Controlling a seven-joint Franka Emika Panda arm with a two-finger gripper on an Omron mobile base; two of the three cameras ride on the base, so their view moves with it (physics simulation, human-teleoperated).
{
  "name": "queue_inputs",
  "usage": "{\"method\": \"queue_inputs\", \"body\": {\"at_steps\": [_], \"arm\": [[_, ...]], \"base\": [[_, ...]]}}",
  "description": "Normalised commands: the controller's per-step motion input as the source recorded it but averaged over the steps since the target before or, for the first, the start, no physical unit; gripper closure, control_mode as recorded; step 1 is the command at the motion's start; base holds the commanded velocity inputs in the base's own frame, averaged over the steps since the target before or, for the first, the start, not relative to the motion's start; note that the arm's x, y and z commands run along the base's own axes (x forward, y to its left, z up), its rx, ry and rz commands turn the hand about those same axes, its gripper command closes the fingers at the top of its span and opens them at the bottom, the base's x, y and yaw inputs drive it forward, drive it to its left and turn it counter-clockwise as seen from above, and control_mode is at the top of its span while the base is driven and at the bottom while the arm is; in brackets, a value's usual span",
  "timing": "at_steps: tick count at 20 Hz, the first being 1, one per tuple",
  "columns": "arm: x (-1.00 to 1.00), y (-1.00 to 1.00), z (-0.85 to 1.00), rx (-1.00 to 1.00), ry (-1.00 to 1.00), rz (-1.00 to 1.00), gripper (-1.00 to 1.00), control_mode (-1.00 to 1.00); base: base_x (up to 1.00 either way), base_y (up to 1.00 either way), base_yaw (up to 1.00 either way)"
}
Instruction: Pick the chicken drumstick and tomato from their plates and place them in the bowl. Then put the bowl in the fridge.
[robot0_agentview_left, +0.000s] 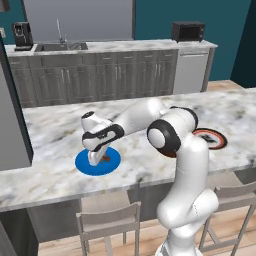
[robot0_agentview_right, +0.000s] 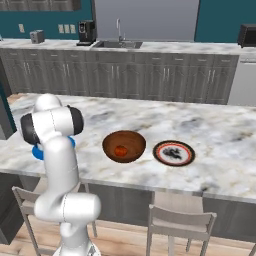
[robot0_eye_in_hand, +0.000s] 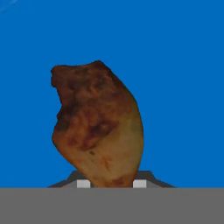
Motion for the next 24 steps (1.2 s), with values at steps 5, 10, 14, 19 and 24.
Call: {"method": "queue_inputs", "body": {"at_steps": [5, 10, 14, 19, 24], "arm": [[-0.16, -0.2, 0.12, 0.0, 0.0, 0.0, 1.0, -1.0], [-0.17, -0.19, 0.52, 0.01, 0.1, 0.0, 1.0, -1.0], [-0.27, -0.28, 0.59, 0.04, 0.04, 0.0, 1.0, -1.0], [-0.28, -0.38, 0.62, 0.12, 0.01, 0.0, 1.0, -1.0], [-0.28, -0.45, 0.56, 0.08, -0.03, 0.0, 1.0, -1.0]], "base": [[0.0, 0.0, 0.0], [0.0, 0.0, 0.0], [0.0, 0.0, 0.0], [0.0, 0.0, 0.0], [0.0, 0.0, 0.0]]}}
